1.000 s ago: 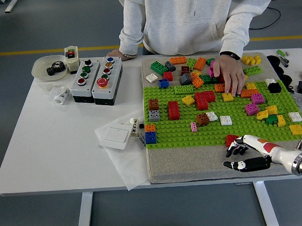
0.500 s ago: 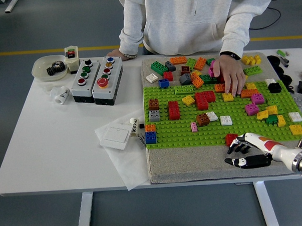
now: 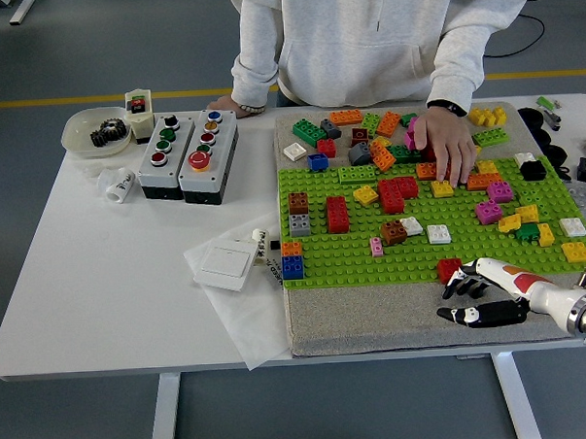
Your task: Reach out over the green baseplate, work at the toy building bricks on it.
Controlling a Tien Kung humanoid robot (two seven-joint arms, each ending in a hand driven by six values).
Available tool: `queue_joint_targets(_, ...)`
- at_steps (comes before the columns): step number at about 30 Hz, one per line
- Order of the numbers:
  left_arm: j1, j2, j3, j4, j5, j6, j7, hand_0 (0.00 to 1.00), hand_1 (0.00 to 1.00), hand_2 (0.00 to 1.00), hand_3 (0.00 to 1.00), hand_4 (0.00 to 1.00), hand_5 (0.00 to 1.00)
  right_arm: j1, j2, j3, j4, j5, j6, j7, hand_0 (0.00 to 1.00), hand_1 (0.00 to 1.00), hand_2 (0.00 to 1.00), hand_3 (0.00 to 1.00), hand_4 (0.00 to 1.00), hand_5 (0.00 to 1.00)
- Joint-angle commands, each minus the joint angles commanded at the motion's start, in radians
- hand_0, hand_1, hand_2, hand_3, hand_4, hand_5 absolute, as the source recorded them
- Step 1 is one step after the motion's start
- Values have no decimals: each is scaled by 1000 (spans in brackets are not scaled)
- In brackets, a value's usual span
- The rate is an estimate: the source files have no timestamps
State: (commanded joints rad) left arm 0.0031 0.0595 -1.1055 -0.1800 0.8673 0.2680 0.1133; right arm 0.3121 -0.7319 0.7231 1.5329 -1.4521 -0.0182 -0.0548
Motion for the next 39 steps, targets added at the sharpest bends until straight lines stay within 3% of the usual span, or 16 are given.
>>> queue_joint_targets(39,-6,3,10,0,-10,0,-3,783,813,861,767,785,697,22,6,-1,-2,-5,-11,9,644,653,710,556,847,594)
